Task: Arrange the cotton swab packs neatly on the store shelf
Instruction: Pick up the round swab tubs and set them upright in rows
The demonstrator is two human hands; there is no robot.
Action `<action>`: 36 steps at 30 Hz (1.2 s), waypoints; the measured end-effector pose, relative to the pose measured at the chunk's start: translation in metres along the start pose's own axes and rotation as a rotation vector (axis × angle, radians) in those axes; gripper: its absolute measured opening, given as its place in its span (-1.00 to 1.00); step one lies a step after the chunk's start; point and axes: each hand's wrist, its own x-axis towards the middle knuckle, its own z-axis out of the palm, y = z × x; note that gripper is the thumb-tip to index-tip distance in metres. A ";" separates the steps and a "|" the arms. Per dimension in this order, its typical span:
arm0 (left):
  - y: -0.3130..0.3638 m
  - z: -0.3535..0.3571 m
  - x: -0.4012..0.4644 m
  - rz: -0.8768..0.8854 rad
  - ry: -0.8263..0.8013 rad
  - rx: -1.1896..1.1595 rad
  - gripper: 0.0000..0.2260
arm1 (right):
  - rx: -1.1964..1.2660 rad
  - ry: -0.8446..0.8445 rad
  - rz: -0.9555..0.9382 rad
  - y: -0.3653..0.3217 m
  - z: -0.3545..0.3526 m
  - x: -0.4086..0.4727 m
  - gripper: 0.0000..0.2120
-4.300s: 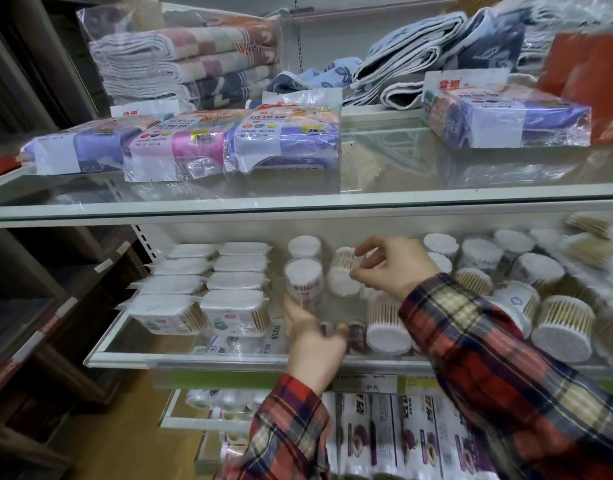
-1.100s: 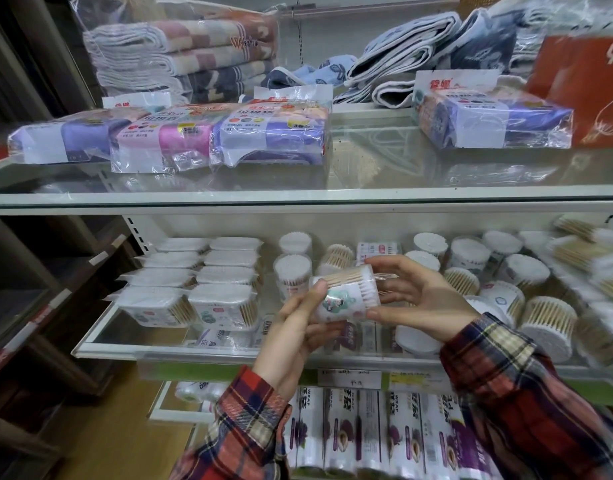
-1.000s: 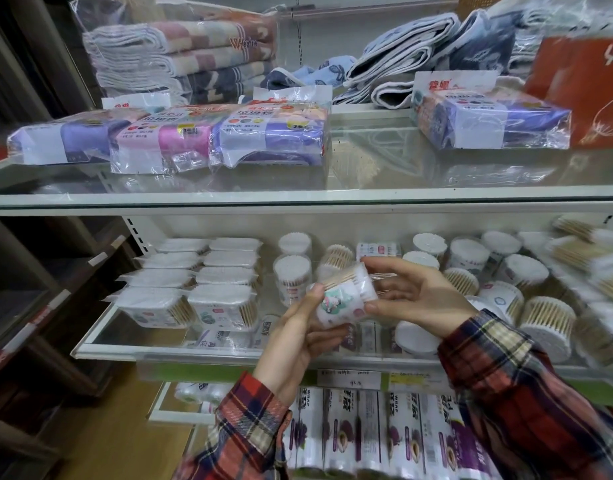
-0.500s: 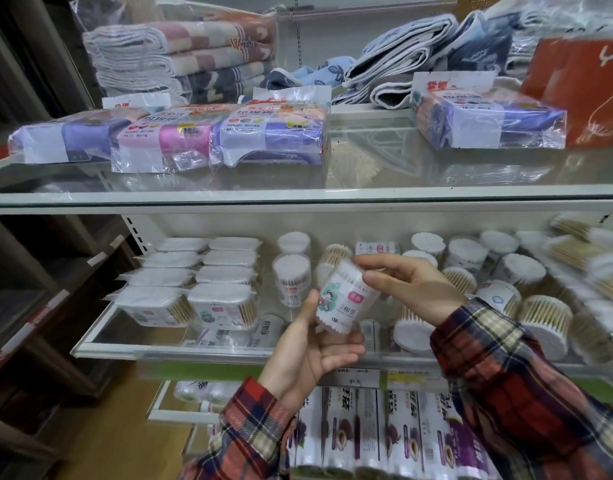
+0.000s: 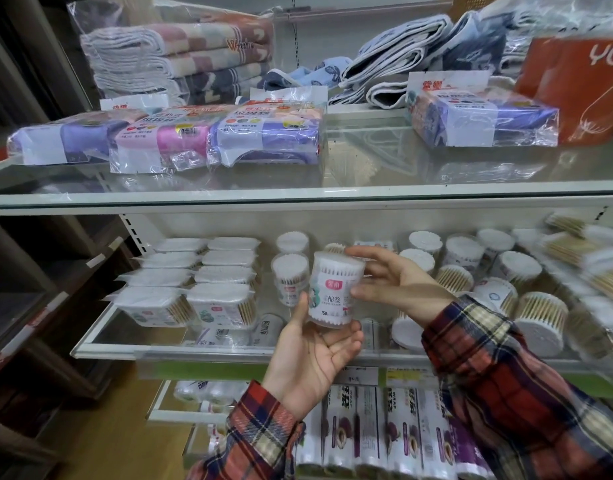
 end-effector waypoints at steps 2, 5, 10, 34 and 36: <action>-0.002 -0.002 -0.001 0.009 -0.011 -0.029 -0.39 | 0.012 0.008 0.009 0.004 0.004 0.002 -0.43; -0.001 -0.005 -0.003 -0.015 -0.016 -0.043 -0.41 | 0.020 0.024 0.028 0.008 0.011 0.005 -0.43; 0.008 -0.017 -0.005 0.086 0.089 0.222 -0.44 | -0.010 0.048 0.047 0.009 0.022 0.011 -0.36; 0.032 -0.045 -0.019 0.293 0.344 0.908 -0.61 | -0.339 0.168 0.030 0.060 0.072 0.027 -0.33; 0.033 -0.045 -0.018 0.286 0.349 0.918 -0.58 | -0.341 0.182 0.030 0.061 0.073 0.028 -0.35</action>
